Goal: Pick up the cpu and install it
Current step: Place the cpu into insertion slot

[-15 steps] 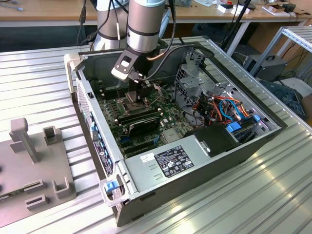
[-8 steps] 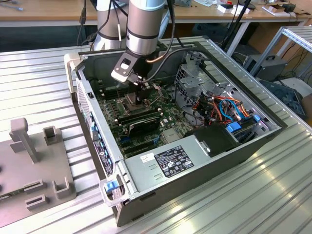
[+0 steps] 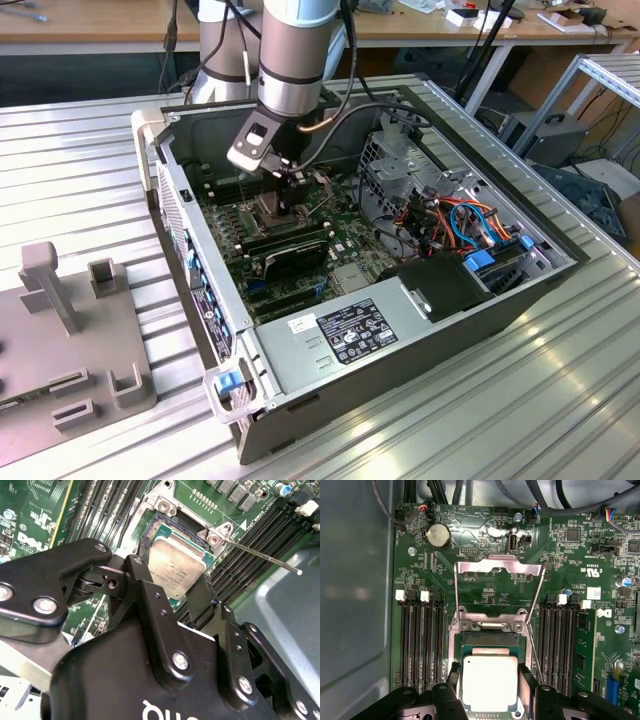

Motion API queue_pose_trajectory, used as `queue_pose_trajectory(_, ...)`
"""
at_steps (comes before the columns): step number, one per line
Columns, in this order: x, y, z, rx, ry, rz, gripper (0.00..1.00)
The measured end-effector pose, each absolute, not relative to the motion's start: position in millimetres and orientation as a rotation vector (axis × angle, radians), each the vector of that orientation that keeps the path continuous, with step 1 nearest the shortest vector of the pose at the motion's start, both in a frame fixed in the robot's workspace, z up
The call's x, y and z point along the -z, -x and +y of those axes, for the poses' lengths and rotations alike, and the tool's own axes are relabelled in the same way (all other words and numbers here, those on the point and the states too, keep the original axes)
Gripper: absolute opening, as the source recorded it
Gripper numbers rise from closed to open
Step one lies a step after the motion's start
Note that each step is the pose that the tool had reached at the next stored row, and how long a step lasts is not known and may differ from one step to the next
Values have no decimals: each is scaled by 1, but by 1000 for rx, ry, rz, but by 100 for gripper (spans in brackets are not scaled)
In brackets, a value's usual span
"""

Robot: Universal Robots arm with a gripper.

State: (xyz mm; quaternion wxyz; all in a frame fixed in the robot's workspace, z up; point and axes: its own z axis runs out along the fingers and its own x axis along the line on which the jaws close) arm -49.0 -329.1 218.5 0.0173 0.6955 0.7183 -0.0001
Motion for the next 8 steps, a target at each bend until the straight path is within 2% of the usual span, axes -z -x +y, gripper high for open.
queue_pose_trajectory(8,-213,46,-329,0,-2161,2232,55)
